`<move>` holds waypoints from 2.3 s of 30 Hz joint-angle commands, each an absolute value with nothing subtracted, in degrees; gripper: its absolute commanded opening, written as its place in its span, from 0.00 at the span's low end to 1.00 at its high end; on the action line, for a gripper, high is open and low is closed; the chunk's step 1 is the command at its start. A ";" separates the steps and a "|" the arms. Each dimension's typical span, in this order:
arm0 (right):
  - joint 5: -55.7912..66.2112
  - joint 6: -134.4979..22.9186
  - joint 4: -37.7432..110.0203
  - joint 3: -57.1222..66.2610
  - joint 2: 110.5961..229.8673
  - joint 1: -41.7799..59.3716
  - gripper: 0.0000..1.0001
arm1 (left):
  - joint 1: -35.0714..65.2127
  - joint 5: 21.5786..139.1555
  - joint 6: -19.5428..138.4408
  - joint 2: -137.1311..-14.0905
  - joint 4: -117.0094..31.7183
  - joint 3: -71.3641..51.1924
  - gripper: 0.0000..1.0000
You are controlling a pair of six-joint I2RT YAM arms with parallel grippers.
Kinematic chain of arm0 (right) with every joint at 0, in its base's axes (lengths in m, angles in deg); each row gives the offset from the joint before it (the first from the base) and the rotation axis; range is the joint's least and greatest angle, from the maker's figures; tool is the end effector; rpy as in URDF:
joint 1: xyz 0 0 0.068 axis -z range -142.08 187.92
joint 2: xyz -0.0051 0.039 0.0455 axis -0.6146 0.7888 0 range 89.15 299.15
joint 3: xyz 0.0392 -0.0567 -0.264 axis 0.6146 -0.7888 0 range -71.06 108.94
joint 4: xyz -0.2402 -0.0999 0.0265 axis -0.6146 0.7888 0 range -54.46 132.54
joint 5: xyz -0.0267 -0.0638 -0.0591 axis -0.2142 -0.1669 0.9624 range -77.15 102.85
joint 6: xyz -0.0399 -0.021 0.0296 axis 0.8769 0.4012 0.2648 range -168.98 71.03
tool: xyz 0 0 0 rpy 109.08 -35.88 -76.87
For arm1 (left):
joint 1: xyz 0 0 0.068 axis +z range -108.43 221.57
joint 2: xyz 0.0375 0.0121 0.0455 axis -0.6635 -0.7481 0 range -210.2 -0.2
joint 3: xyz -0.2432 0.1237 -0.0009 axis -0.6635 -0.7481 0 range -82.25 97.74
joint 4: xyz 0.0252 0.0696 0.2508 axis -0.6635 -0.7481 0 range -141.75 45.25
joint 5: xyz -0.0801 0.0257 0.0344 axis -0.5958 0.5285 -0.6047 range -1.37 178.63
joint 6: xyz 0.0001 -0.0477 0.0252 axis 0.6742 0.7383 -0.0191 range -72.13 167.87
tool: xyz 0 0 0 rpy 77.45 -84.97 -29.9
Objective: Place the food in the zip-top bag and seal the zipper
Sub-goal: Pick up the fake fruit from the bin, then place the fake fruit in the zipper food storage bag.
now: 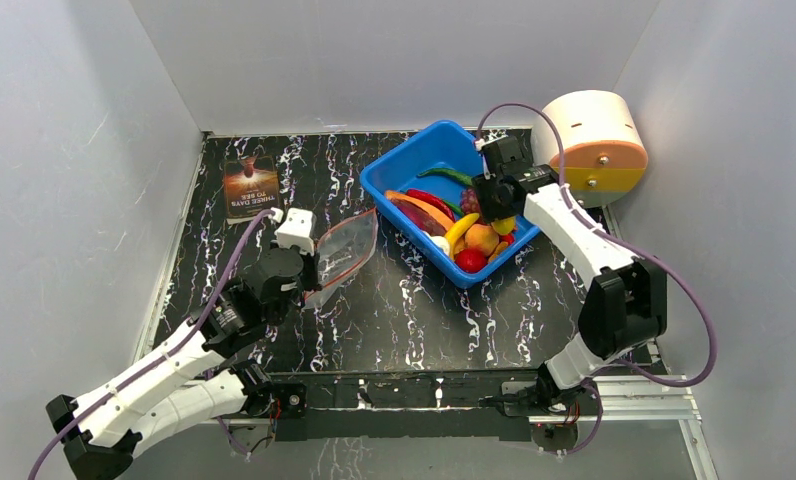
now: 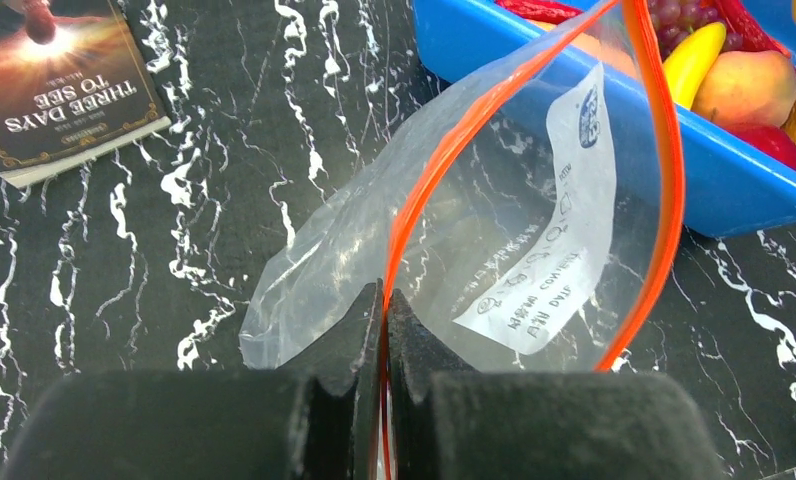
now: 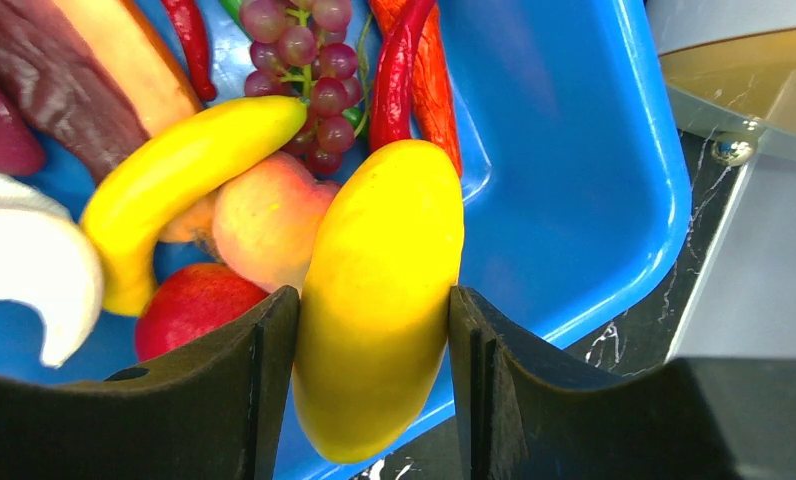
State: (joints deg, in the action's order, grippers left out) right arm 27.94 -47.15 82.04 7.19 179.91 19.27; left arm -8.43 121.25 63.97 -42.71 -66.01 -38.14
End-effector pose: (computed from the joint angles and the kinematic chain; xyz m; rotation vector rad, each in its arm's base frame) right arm 0.3170 0.0973 0.2901 -0.3627 2.5366 -0.2317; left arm 0.1218 -0.1152 0.3238 0.1722 1.8577 -0.2540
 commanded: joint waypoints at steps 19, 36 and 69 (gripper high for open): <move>-17.18 -72.64 57.89 1.79 152.04 6.35 0.27 | -8.14 120.32 60.54 -43.83 -58.66 -37.26 0.00; -15.02 -92.35 53.79 0.51 162.06 -2.94 0.28 | -8.12 118.53 62.86 -44.28 -57.76 -38.39 0.00; -3.71 -93.72 51.31 -1.88 168.18 -5.36 0.55 | -8.17 110.78 69.58 -41.75 -55.69 -40.59 0.00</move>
State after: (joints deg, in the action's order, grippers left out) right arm -3.53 -95.50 56.19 -1.88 170.40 -5.10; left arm -8.43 110.17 69.39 -42.14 -56.37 -41.00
